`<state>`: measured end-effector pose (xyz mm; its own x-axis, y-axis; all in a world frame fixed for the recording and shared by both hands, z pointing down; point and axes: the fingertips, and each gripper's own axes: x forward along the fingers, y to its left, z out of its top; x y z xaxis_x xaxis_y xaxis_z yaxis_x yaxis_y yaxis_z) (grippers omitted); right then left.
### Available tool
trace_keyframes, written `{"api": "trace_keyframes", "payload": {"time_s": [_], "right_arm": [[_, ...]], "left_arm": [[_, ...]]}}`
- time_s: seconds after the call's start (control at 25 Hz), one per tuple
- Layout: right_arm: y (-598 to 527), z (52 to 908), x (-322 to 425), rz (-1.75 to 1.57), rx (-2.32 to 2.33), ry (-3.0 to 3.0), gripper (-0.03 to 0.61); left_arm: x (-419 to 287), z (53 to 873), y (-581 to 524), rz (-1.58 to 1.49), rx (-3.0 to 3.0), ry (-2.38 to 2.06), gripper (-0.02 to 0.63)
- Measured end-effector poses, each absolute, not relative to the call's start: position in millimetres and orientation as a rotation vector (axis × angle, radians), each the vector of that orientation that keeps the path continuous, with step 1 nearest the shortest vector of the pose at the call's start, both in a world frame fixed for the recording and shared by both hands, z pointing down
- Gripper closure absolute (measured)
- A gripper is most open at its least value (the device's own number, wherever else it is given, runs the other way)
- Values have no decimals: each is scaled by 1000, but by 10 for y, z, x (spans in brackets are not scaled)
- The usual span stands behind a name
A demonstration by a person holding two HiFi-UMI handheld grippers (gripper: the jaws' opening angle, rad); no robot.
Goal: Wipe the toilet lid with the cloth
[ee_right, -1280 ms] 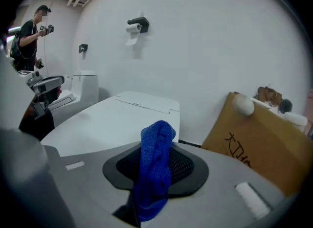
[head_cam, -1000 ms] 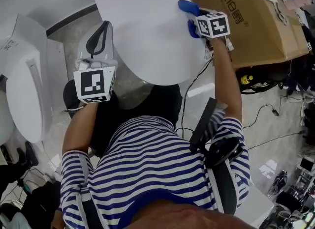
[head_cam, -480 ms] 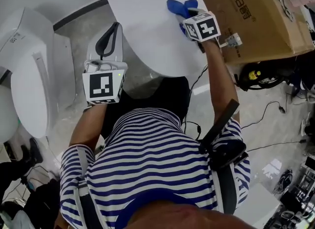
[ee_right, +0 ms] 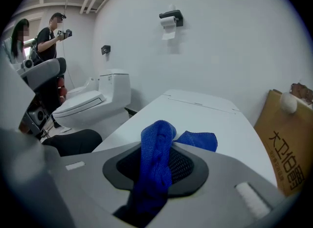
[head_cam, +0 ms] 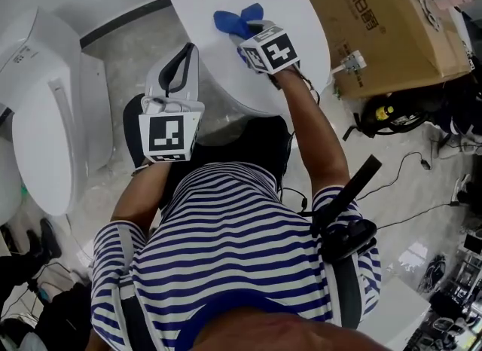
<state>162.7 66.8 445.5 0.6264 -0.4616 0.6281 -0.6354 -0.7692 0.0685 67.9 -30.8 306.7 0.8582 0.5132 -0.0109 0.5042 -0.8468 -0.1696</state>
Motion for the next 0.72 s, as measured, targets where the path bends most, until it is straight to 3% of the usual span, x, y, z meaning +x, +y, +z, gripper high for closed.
{"api": "trace_keyframes", "payload": {"time_s": [0.72], "right_arm": [[-599,4483,824,780,2353,-1199,459]], "left_arm": [[686,2977,-583,125,-2913,-758,611]]}}
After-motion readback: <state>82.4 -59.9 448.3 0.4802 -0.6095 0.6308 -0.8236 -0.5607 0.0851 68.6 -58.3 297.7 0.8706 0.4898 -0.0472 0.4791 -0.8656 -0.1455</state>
